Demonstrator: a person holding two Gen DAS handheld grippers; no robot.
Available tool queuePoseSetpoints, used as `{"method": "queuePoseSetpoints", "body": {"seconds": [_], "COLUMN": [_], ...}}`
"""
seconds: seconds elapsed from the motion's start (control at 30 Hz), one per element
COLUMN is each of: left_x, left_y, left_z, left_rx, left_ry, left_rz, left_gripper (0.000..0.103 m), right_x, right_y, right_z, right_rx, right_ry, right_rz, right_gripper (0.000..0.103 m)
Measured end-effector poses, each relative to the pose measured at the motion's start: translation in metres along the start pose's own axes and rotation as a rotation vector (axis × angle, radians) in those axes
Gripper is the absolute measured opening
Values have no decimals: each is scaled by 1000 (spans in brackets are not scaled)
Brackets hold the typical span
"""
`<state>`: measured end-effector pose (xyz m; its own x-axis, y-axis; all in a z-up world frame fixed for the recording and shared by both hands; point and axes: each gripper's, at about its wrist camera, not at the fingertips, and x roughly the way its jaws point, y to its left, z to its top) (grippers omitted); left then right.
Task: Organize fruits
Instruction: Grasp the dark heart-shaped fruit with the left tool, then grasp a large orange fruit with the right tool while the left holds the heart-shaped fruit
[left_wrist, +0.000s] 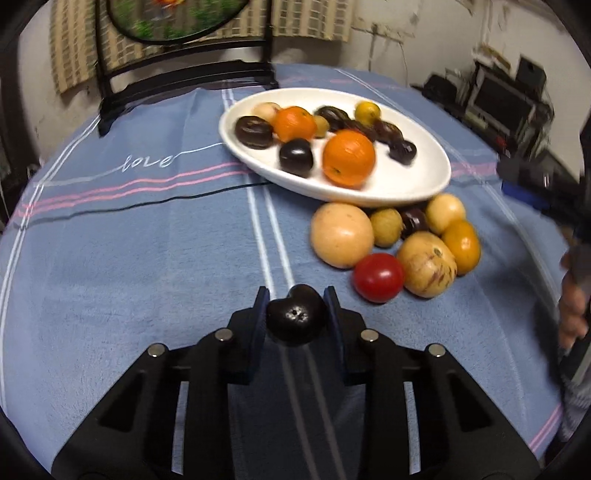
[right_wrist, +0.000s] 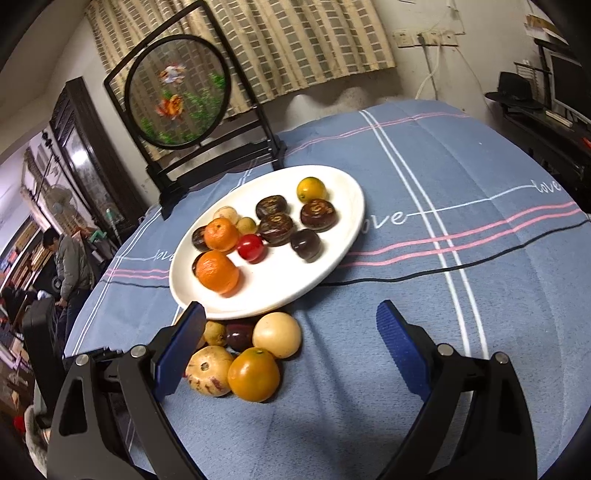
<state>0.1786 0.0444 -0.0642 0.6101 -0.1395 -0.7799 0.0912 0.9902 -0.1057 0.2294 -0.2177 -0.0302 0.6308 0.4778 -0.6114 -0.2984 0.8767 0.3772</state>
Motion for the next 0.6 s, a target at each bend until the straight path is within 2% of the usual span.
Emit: {"method": "queuePoseSetpoints", "body": {"seconds": [0.17, 0.27, 0.37, 0.43, 0.5, 0.6], "left_x": [2, 5, 5, 4, 5, 4], "left_y": [5, 3, 3, 3, 3, 3], "left_z": [1, 1, 0, 0, 0, 0], "left_rx": [-27, -20, -16, -16, -15, -15], "left_ry": [5, 18, 19, 19, 19, 19], "left_rz": [1, 13, 17, 17, 18, 17], "left_gripper": [30, 31, 31, 32, 32, 32], "right_x": [7, 10, 19, 24, 29, 28], "right_y": [19, 34, 30, 22, 17, 22], "right_z": [-13, -27, -30, -28, -29, -31], "right_rx": [-71, -148, -122, -88, -96, -157], "right_ry": [57, 83, 127, 140, 154, 153], "right_rz": [57, 28, 36, 6, -89, -112], "right_gripper": [94, 94, 85, 85, 87, 89]}}
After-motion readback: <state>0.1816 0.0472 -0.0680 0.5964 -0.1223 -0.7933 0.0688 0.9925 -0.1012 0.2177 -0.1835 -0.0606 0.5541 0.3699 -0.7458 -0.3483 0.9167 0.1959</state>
